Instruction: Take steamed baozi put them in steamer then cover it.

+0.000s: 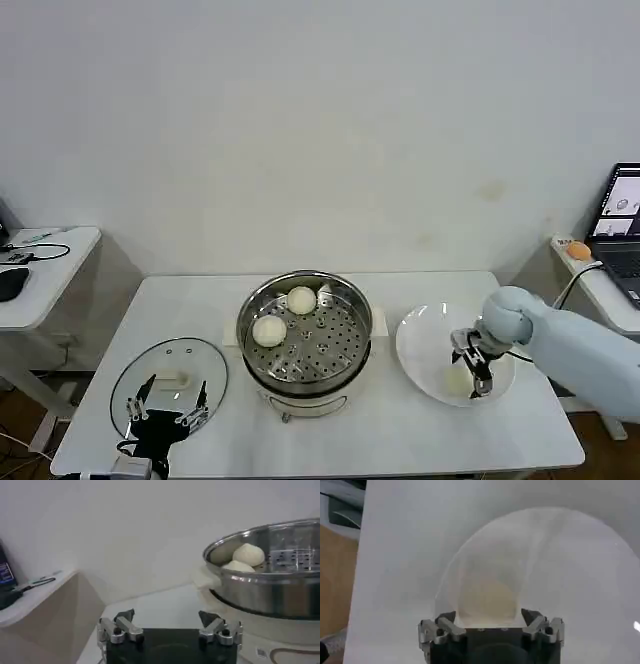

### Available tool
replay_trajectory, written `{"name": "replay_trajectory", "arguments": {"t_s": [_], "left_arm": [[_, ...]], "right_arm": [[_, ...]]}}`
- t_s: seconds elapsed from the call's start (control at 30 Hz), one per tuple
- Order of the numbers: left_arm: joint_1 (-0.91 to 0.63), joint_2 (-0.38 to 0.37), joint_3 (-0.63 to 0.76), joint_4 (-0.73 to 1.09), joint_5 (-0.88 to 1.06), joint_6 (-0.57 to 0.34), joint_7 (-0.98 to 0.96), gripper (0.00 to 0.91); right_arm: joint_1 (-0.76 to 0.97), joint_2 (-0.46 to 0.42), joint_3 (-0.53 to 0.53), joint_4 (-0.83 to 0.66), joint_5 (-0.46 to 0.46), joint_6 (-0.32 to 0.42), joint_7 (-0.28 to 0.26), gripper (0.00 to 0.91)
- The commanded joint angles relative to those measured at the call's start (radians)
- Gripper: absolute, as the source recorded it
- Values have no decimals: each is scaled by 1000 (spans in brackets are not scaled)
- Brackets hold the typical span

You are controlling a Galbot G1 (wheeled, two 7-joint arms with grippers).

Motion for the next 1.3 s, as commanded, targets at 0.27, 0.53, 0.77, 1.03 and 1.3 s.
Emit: {"name": "replay_trajectory", "arguments": {"t_s": [0.27,0.53,0.77,1.03,1.3], "left_arm": [[-1,-1,1,1,1,-1,-1,907],[-3,-2,1,1,0,-1,-1,907],[-13,-1,2,-2,-1,0,-1,907],[-28,-2,1,-3,-7,1,1,907],[-35,3,-7,-6,-17,1,1,907]], "right_arm": [[0,6,5,-9,24,-19,20,736],[20,-3,4,-2,55,-25,17,645],[173,-49,-3,41,125,-19,2,645],[468,1,-51,65,255,-27,-64,645],[635,143,-93,15,363,-22,-98,645]]}}
